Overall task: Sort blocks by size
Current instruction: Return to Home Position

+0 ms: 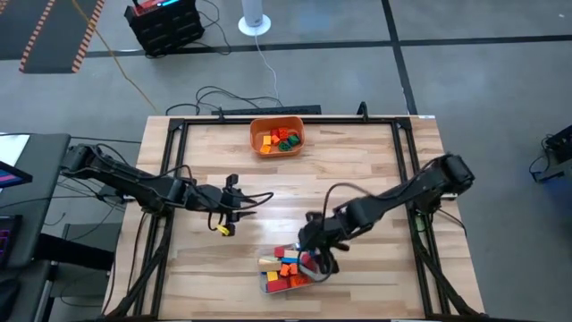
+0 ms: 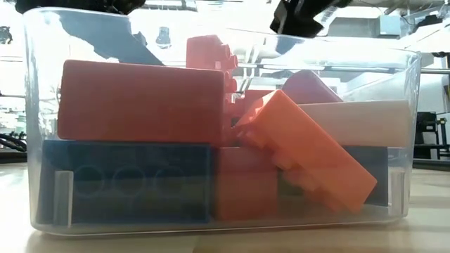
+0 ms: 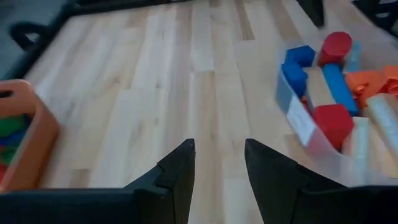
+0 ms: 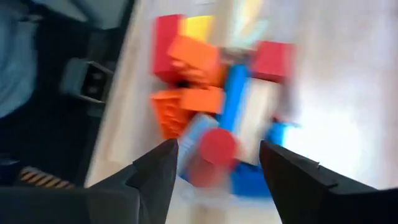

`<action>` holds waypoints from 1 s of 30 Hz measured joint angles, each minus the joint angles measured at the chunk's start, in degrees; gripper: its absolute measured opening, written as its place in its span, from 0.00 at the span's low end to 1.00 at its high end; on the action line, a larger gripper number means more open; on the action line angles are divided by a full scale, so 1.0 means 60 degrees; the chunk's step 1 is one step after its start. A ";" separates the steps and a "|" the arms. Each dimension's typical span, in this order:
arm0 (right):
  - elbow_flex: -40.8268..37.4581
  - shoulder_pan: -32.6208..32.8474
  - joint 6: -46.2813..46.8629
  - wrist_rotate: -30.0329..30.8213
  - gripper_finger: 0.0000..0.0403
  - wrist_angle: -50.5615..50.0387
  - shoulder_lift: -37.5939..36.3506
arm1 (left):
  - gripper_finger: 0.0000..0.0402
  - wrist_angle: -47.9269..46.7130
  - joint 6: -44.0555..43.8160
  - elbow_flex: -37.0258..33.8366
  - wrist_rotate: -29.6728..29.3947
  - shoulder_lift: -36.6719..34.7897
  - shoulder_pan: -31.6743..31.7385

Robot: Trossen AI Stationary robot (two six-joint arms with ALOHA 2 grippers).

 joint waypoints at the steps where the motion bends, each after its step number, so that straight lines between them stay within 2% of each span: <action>1: 0.0000 -0.0054 -0.0039 0.0186 0.64 -0.0260 -0.0187 | 0.33 0.0031 0.0099 0.0000 -0.0146 -0.0006 -0.0022; 6: -0.0878 -0.0055 -0.0660 0.1782 0.64 -0.0296 -0.1672 | 0.33 -0.0095 0.0271 -0.0004 -0.1808 -0.0734 -0.0569; 11: -0.3003 -0.0454 -0.0938 0.2316 0.64 0.1415 -0.3644 | 0.33 0.0081 0.0672 -0.0288 -0.1964 -0.1717 -0.1243; 14: -0.4495 -0.0974 -0.1326 0.2297 0.64 0.2767 -0.4730 | 0.33 0.0965 0.1305 -0.0843 -0.2159 -0.2152 -0.1314; 19: -0.6658 -0.2208 -0.1819 0.1612 0.64 0.4654 -0.6354 | 0.33 0.2969 0.1858 -0.2339 -0.2316 -0.2859 -0.0911; 25: -0.8283 -0.3877 -0.2121 0.0722 0.56 0.5335 -0.8233 | 0.26 0.2913 0.1162 -0.3143 -0.2569 -0.4009 0.0311; 30: -0.8815 -0.4849 -0.2509 0.0299 0.50 0.5620 -0.9844 | 0.15 0.2656 0.0714 -0.3502 -0.2511 -0.5064 0.0989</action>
